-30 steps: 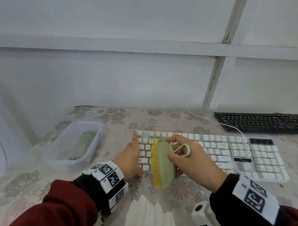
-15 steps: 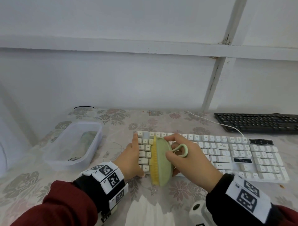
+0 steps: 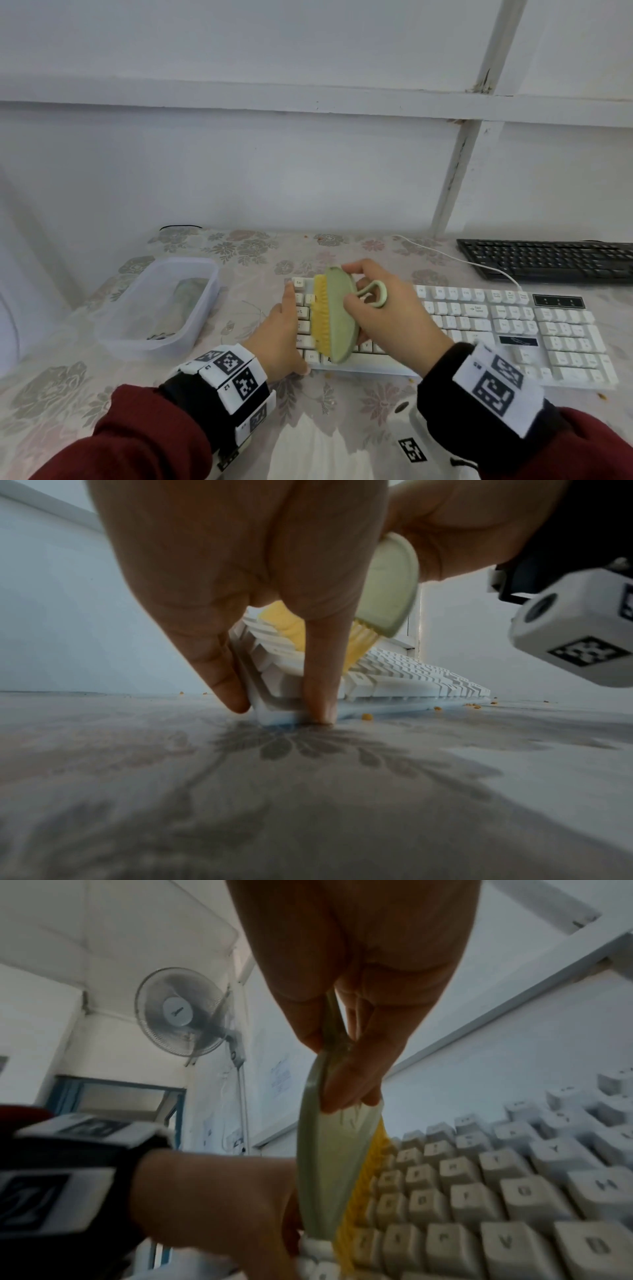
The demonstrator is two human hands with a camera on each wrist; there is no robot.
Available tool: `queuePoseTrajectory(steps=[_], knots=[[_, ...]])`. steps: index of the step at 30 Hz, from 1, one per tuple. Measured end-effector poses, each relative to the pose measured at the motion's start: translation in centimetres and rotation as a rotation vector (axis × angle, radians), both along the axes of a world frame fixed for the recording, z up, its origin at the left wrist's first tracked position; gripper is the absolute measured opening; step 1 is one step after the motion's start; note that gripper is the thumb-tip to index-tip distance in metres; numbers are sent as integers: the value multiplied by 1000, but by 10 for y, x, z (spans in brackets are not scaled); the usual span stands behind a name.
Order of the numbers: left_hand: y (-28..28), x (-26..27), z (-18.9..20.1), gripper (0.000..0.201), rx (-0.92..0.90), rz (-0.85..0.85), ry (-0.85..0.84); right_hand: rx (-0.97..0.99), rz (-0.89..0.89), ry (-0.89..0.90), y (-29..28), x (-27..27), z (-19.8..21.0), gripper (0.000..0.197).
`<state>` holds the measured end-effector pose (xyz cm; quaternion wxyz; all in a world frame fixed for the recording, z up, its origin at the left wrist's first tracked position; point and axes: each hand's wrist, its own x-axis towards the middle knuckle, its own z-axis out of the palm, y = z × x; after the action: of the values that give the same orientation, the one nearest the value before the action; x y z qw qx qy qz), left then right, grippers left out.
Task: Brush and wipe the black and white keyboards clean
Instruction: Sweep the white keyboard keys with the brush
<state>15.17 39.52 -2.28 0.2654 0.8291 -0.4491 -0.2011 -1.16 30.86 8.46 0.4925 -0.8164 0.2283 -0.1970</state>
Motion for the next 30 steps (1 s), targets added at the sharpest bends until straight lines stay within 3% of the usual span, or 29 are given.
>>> queuePoseTrajectory(steps=[5,12,21,25,30], knots=[[-1,3,-2,137,-15,-7,13,-73,92,94,10,-10,-2,27],[1,-4,6,141,31,13,-24,-46,-40,-71,-1,5,13,31],[0,2,0,138,-18,-14,10,-11,84,98,10,-9,-3,29],[1,-2,5,141,31,-8,-18,72,12,-34,1,-1,9,32],[2,-7,11,138,59,5,-40,37,-61,-149,2,15,8,33]])
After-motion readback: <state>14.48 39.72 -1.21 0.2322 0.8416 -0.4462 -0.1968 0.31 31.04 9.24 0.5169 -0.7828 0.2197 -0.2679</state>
